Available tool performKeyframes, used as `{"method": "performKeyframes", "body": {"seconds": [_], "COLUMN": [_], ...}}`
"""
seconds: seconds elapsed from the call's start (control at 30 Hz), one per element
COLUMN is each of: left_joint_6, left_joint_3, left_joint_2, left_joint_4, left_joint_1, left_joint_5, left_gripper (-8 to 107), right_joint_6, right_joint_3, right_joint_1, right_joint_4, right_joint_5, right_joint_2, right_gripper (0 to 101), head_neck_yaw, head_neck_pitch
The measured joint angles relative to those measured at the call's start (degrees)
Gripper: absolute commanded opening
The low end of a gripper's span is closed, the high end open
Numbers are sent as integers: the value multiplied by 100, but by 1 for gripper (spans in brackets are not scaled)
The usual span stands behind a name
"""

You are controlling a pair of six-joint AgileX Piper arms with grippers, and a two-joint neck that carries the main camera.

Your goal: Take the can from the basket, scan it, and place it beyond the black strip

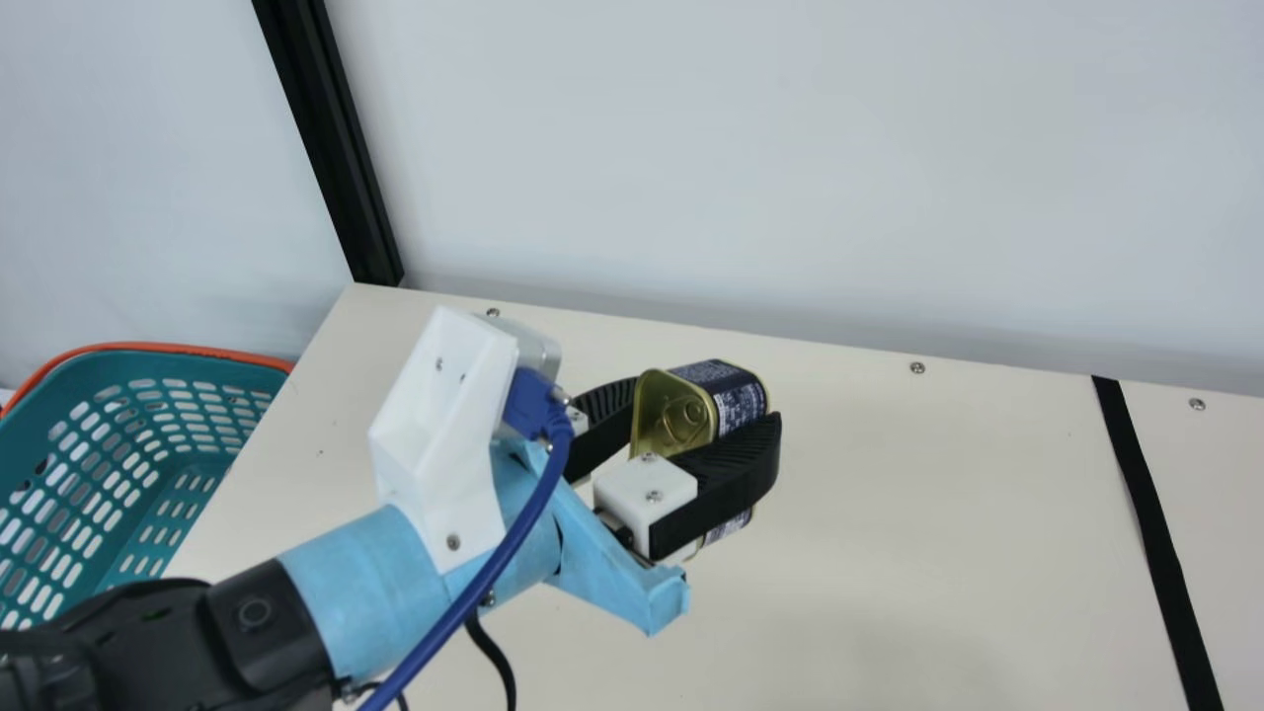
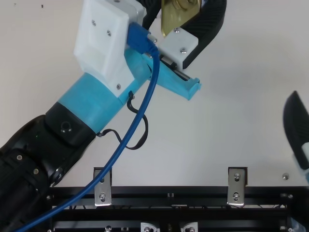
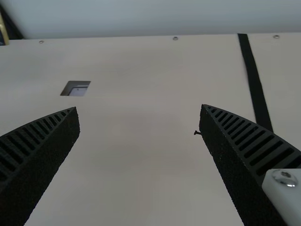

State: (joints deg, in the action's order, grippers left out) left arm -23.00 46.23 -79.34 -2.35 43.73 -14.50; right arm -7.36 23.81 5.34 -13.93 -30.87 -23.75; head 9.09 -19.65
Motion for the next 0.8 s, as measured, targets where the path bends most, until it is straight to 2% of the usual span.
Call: {"method": "performKeyframes", "body": {"seconds": [0.37,0.8], "left_joint_6": [0,0], "left_joint_3": [0,0], "left_joint_2": [0,0], "left_joint_4": [0,0], "left_joint_1": [0,0], "left_joint_5": [0,0], "left_gripper": [10,10], "right_joint_6": [-653,-1885], "right_joint_3": [176,401], "right_joint_1": [1184,2411], "right_joint_4": [-1048,-2225], "right_joint_5": [571,1144], "right_joint_2": [-852,-1668], "right_gripper": [101,101], "head_neck_yaw": [0,0], "head_neck_pitch": [0,-59]}}
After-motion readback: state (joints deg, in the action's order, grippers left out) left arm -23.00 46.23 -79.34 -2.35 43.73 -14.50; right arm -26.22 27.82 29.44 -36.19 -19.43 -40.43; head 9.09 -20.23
